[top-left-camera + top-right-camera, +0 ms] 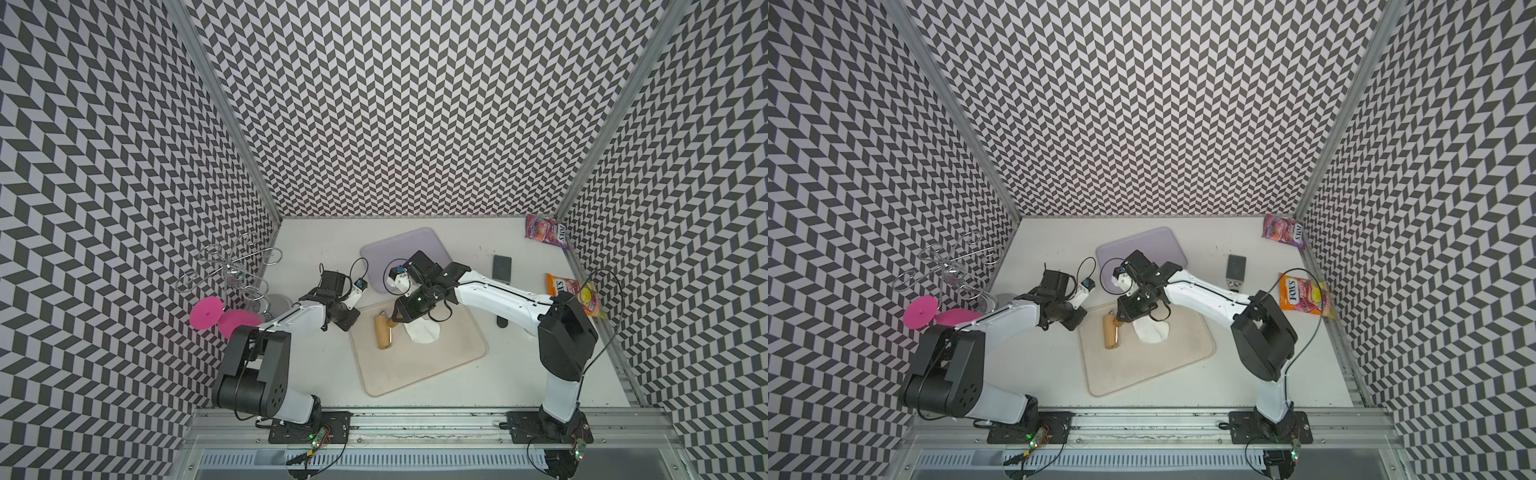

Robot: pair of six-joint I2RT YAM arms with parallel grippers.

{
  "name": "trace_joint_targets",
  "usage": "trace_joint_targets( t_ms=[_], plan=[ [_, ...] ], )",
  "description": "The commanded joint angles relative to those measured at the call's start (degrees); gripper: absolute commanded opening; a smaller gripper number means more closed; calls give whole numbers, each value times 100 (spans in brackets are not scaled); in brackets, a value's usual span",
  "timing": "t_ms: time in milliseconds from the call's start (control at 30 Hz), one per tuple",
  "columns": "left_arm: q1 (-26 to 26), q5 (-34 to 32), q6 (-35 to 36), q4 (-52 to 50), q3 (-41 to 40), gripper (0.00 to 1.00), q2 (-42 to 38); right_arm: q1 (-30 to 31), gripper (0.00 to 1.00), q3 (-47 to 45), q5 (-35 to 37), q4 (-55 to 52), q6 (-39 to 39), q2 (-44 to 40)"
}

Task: Roll out the dumpling wrappers from the dough
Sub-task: Flatten out the dough on the work surface.

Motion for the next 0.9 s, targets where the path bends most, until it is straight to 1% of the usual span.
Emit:
trace_joint_targets(
  t_ms=[0,133,300,467,667,867],
  plan=[
    [-102,248,-2,-131,-111,0,-45,34,0,317,-62,-107,-208,-670],
    [-102,228,-7,-124,-115,0,-47,-150,0,368,320,-574,-181,-1103],
    [-104,231,-15,-113,-116,0,-42,-533,0,72,965,-1070,-182,-1469],
    [-102,217,-17,-113,-106,0,-44,-748,0,-202,1214,-1305,-241,-1597],
    [-102,219,-28,-122,-82,0,-45,-775,0,-393,1041,-1291,-332,-1389],
    [-102,217,-24,-113,-116,0,-79,-775,0,-699,916,-1060,-375,-1101]
  ],
)
